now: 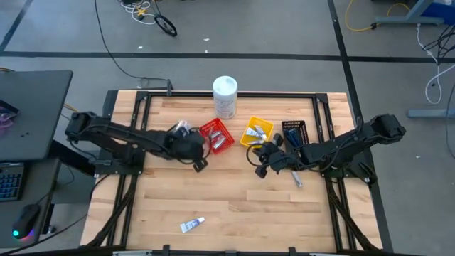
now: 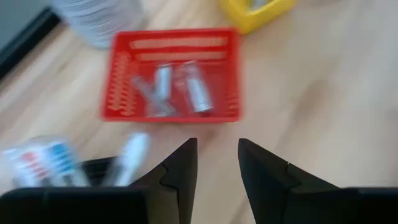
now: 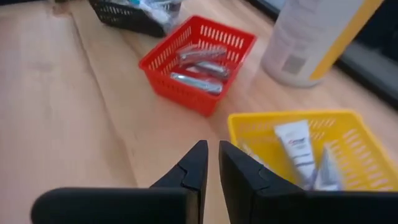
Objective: Pick & Place Travel size toiletries
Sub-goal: Put the white toothpaste into the yellow basket
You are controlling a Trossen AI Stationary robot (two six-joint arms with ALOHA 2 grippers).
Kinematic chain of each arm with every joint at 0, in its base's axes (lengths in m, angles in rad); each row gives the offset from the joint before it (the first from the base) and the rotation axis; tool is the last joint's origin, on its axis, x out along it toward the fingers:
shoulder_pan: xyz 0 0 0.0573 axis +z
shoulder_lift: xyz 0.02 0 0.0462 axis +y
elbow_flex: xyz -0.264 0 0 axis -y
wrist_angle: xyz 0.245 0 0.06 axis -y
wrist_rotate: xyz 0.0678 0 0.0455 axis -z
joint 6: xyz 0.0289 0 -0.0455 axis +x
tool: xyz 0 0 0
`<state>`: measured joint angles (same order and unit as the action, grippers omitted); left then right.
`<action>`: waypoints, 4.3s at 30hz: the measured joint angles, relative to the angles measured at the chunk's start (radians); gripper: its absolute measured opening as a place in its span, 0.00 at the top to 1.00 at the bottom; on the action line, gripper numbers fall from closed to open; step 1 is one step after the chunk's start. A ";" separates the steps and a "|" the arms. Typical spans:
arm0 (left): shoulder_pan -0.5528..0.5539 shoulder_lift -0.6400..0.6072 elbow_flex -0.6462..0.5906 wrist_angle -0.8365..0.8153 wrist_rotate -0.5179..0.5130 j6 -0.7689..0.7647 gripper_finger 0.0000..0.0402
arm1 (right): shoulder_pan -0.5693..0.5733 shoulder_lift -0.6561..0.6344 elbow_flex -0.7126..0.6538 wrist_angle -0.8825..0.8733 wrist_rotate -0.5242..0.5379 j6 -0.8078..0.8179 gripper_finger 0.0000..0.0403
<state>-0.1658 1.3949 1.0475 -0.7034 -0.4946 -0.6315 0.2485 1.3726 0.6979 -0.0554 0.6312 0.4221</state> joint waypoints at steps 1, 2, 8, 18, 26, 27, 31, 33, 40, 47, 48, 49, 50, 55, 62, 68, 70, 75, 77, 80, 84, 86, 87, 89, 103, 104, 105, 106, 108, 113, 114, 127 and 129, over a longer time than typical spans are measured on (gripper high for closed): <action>-0.021 0.000 -0.006 0.027 0.001 -0.008 0.69 | 0.000 0.000 0.000 0.006 0.005 -0.022 0.88; -0.041 0.000 -0.010 0.041 0.001 -0.013 0.69 | -0.002 0.000 0.000 0.015 0.006 -0.043 0.88; -0.166 0.000 -0.011 0.074 0.001 -0.073 0.69 | -0.048 0.000 0.000 0.091 -0.054 -0.108 0.88; -0.294 0.000 -0.012 0.088 -0.027 -0.151 0.70 | -0.165 0.071 0.000 0.291 -0.424 -0.221 0.88; -0.334 0.000 -0.012 0.096 -0.028 -0.194 0.70 | -0.186 0.186 0.000 0.467 -0.536 -0.310 0.88; -0.338 0.000 -0.012 0.096 -0.028 -0.192 0.70 | -0.189 0.196 0.000 0.483 -0.536 -0.320 0.88; -0.347 0.000 -0.012 0.096 -0.028 -0.216 0.70 | -0.198 0.215 0.000 0.520 -0.536 -0.326 0.88; -0.352 0.000 -0.012 0.096 -0.029 -0.241 0.70 | -0.203 0.216 0.000 0.536 -0.536 -0.325 0.88; -0.378 0.000 -0.012 0.096 -0.028 -0.327 0.70 | -0.203 0.216 0.000 0.645 -0.539 -0.347 0.88; -0.434 0.000 -0.012 0.096 -0.006 -0.399 0.70 | -0.202 0.216 0.000 0.637 -0.576 -0.386 0.88; -0.446 0.000 -0.012 0.096 -0.003 -0.410 0.70 | -0.202 0.216 0.000 0.638 -0.591 -0.386 0.88; -0.456 0.000 -0.012 0.097 0.002 -0.423 0.70 | -0.203 0.216 0.000 0.640 -0.607 -0.386 0.88; -0.466 0.000 -0.012 0.097 0.011 -0.432 0.70 | -0.202 0.216 0.000 0.644 -0.618 -0.386 0.88; -0.514 0.059 -0.012 0.121 0.036 -0.427 0.67 | -0.200 0.216 0.000 0.653 -0.683 -0.372 0.88; -0.551 0.233 -0.012 0.329 0.079 -0.378 0.57 | -0.152 0.215 0.000 0.668 -0.748 -0.348 0.88; -0.576 0.319 -0.011 0.441 0.129 -0.402 0.47 | -0.089 0.215 0.000 0.666 -0.741 -0.348 0.88; -0.588 0.333 -0.012 0.422 0.126 -0.392 0.45 | -0.069 0.215 0.000 0.666 -0.741 -0.348 0.88; -0.621 0.343 -0.012 0.405 0.079 -0.399 0.44 | -0.010 0.215 0.000 0.666 -0.769 -0.331 0.88; -0.635 0.343 -0.012 0.406 0.058 -0.416 0.44 | 0.016 0.215 0.000 0.666 -0.774 -0.313 0.88; -0.656 0.345 -0.012 0.404 0.029 -0.428 0.44 | 0.048 0.215 0.000 0.663 -0.773 -0.307 0.88; -0.679 0.384 -0.012 0.410 0.017 -0.452 0.44 | 0.083 0.215 0.000 0.662 -0.735 -0.306 0.88; -0.688 0.416 -0.010 0.422 0.014 -0.470 0.44 | 0.099 0.215 0.000 0.656 -0.710 -0.306 0.88; -0.693 0.436 -0.010 0.415 0.014 -0.482 0.44 | 0.106 0.215 0.000 0.655 -0.702 -0.306 0.88; -0.699 0.471 -0.012 0.428 0.017 -0.488 0.44 | 0.120 0.215 0.000 0.651 -0.683 -0.306 0.88; -0.708 0.532 -0.012 0.428 -0.165 -0.499 0.62 | 0.151 0.215 0.000 0.625 -0.677 -0.271 0.88; -0.701 0.532 -0.014 0.420 -0.190 -0.503 0.65 | 0.151 0.215 0.000 0.620 -0.677 -0.256 0.88; -0.694 0.532 -0.014 0.419 -0.218 -0.509 0.68 | 0.152 0.215 0.000 0.614 -0.677 -0.243 0.88; -0.686 0.532 -0.014 0.424 -0.253 -0.518 0.70 | 0.151 0.215 0.000 0.603 -0.677 -0.229 0.88; -0.669 0.532 -0.014 0.426 -0.323 -0.540 0.74 | 0.152 0.215 0.000 0.555 -0.672 -0.179 0.88; -0.569 0.531 -0.013 0.440 -0.440 -0.478 0.77 | 0.152 0.215 0.000 0.292 -0.579 0.013 0.88; -0.541 0.531 -0.013 0.450 -0.455 -0.453 0.77 | 0.152 0.215 0.000 0.215 -0.564 0.059 0.88; -0.211 0.528 -0.012 1.030 -0.236 0.207 0.77 | 0.200 0.215 0.000 -0.185 -0.431 0.460 0.88; -0.194 0.528 -0.012 1.034 -0.218 0.229 0.77 | 0.206 0.215 0.000 -0.170 -0.382 0.460 0.88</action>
<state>-0.3600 1.9224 1.0359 0.3309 -0.7122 -0.4027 0.4545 1.5875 0.6983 -0.2253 0.2496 0.8820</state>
